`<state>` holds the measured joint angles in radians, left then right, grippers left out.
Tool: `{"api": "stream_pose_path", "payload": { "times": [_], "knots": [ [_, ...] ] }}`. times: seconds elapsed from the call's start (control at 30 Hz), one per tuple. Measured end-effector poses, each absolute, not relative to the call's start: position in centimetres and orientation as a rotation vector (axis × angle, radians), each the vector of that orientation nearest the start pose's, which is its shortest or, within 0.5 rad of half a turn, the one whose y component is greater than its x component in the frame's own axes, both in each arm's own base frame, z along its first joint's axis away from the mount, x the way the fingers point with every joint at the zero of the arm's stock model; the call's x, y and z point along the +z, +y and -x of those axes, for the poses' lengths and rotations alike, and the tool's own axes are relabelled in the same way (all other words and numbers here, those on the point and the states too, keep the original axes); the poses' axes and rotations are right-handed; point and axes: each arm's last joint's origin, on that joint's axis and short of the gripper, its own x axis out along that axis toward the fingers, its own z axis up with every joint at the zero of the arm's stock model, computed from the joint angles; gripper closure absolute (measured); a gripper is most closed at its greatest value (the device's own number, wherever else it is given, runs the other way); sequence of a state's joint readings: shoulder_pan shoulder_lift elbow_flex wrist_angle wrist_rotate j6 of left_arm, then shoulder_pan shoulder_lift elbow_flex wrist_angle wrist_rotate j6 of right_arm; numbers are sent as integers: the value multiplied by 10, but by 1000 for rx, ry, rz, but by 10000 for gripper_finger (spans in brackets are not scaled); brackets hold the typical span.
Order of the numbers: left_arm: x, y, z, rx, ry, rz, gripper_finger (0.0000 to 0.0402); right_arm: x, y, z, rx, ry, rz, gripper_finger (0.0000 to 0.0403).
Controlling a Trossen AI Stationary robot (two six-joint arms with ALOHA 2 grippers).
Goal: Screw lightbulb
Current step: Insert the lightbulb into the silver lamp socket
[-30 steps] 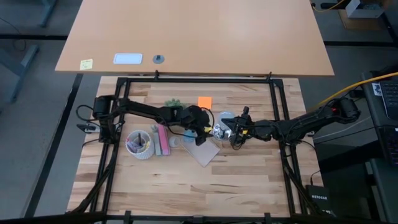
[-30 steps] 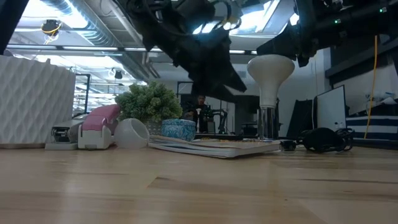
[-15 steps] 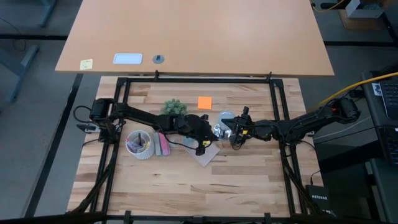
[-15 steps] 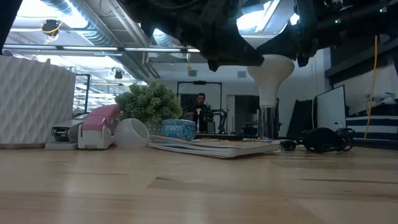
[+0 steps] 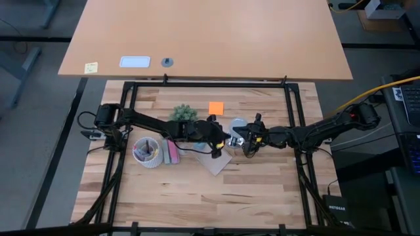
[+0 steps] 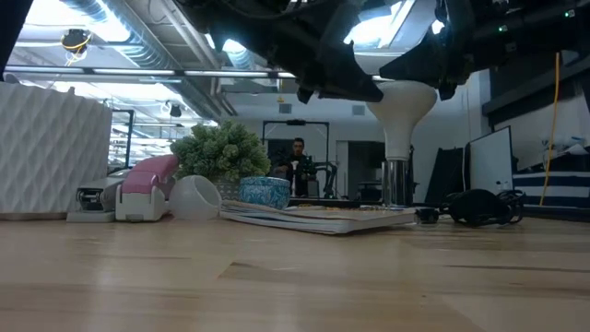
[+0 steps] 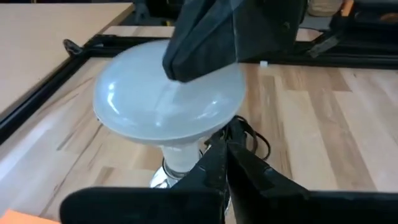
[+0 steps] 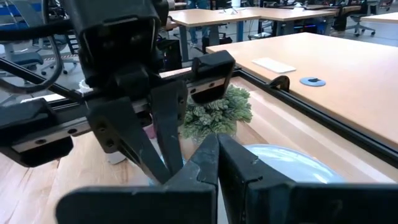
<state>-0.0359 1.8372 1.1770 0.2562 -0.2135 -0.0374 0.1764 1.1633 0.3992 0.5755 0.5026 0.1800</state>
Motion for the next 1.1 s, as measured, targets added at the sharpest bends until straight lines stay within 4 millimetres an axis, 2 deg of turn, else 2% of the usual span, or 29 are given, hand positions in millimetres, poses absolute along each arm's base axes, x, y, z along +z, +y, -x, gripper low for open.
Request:
{"api": "stream_pose_path", "payload": {
  "times": [0.4, 0.57, 0.87, 0.97, 1.1],
  "knots": [
    [219, -4, -408, 327, 377, -31, 401, 202, 26, -224, -341, 149, -116, 397],
    [219, -4, -408, 337, 377, -32, 401, 202, 26, -224, -341, 149, -116, 397],
    [213, -6, -404, 404, 445, -63, 401, 202, 26, -224, -340, 148, -116, 397],
    [218, -13, -402, 383, 441, -81, 401, 202, 26, -224, -341, 149, -116, 397],
    [237, -23, -396, 347, 384, -113, 402, 202, 26, -224, -341, 148, -116, 397]
  ]
}}
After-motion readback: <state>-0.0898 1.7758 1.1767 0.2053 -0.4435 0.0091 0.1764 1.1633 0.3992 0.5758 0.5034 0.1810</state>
